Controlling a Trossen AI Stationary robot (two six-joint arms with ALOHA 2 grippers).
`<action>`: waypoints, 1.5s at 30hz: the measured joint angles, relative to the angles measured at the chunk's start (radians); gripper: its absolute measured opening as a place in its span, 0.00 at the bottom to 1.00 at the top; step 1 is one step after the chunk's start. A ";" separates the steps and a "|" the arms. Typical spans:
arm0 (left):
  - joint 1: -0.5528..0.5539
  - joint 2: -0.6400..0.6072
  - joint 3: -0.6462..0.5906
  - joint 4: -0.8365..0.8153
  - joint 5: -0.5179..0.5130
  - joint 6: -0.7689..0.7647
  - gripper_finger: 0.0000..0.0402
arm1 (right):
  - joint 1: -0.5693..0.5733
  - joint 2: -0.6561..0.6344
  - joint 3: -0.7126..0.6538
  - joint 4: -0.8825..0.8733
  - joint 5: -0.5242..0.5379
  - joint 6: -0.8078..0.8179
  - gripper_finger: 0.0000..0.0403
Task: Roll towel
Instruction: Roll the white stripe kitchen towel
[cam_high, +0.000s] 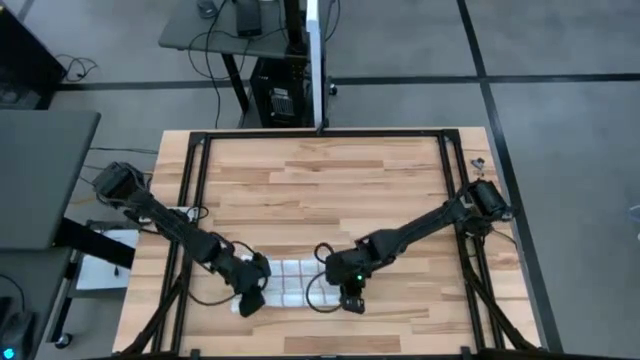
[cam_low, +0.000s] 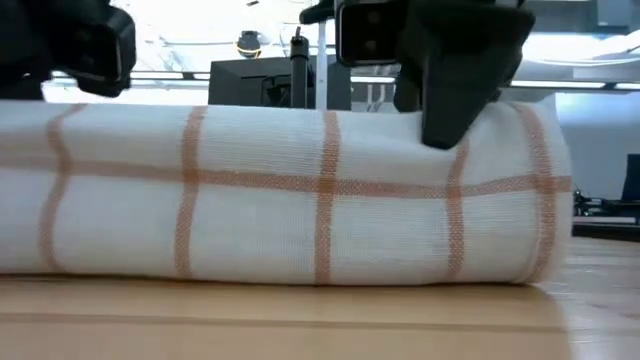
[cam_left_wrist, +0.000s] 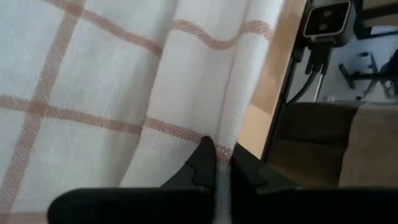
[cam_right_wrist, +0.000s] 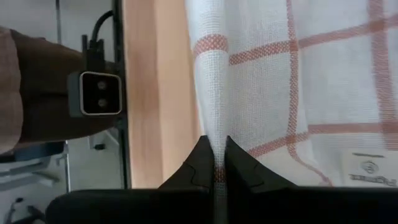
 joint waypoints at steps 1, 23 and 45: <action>0.012 -0.002 0.000 -0.020 0.000 0.023 0.00 | -0.010 0.000 0.000 -0.013 0.009 -0.006 0.00; 0.071 0.076 0.004 -0.144 -0.106 0.165 0.11 | -0.033 0.061 0.000 -0.139 0.196 0.058 0.18; 0.020 -0.103 0.233 -0.479 -0.183 0.252 0.24 | -0.059 -0.148 0.001 -0.069 0.079 -0.016 0.24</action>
